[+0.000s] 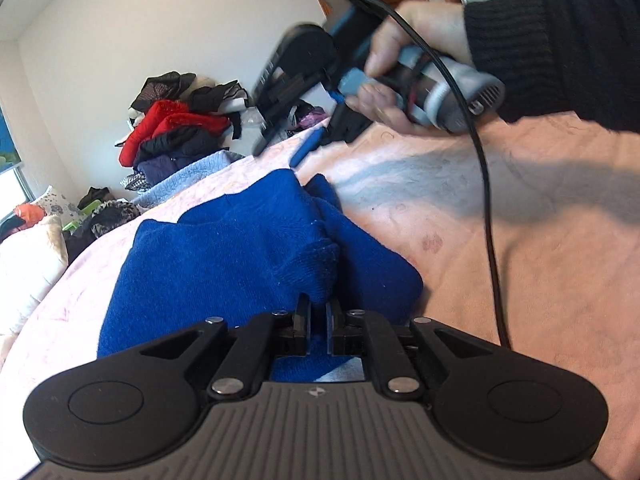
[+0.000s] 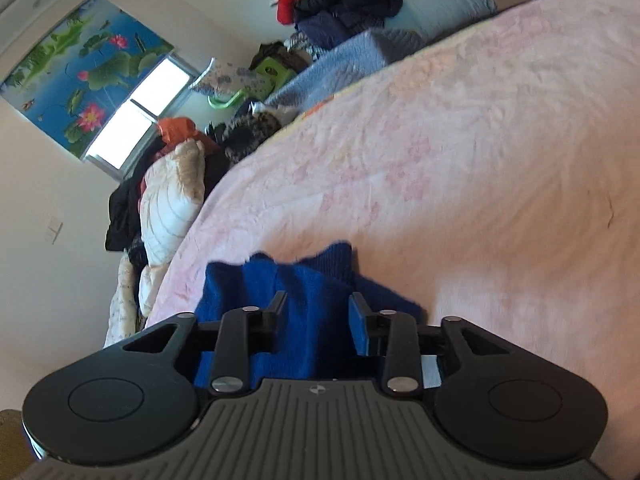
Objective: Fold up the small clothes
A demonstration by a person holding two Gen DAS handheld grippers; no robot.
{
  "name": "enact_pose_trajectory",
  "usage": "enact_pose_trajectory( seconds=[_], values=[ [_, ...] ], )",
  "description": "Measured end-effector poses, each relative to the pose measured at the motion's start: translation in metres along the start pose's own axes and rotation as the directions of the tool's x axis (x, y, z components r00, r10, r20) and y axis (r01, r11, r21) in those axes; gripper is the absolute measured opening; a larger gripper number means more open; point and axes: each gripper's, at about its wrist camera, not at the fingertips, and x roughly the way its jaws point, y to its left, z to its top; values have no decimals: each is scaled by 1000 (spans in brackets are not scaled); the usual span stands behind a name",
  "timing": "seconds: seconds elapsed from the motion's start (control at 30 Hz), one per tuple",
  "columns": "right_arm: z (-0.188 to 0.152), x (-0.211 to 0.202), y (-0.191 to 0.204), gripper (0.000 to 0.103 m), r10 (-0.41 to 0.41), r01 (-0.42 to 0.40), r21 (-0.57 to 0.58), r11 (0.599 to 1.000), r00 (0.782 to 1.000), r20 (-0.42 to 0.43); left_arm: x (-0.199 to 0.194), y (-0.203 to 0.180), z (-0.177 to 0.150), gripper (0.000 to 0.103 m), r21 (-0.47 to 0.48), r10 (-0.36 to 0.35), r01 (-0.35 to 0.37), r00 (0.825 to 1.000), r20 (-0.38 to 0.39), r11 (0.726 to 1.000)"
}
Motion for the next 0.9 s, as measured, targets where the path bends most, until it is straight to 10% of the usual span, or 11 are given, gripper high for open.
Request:
enact_pose_trajectory(
  seconds=[0.37,0.4,0.5,0.7,0.9],
  values=[
    [25,101,82,62,-163,74,-424,903,970,-178,6,8,0,8,-40,-27,26,999,-28,999],
    [24,110,83,60,-175,74,-431,900,964,-199,6,8,0,8,-44,-30,29,999,-28,999],
    [20,125,78,11,-130,35,-364,931,962,-240,7,12,0,8,-61,-43,41,999,-28,997],
    [26,103,45,10,-84,52,-205,977,985,-153,7,17,-1,8,-83,-62,60,998,-27,995],
    [18,88,44,49,-60,44,-147,988,992,-109,7,19,-1,8,-85,-65,63,997,-27,994]
  ],
)
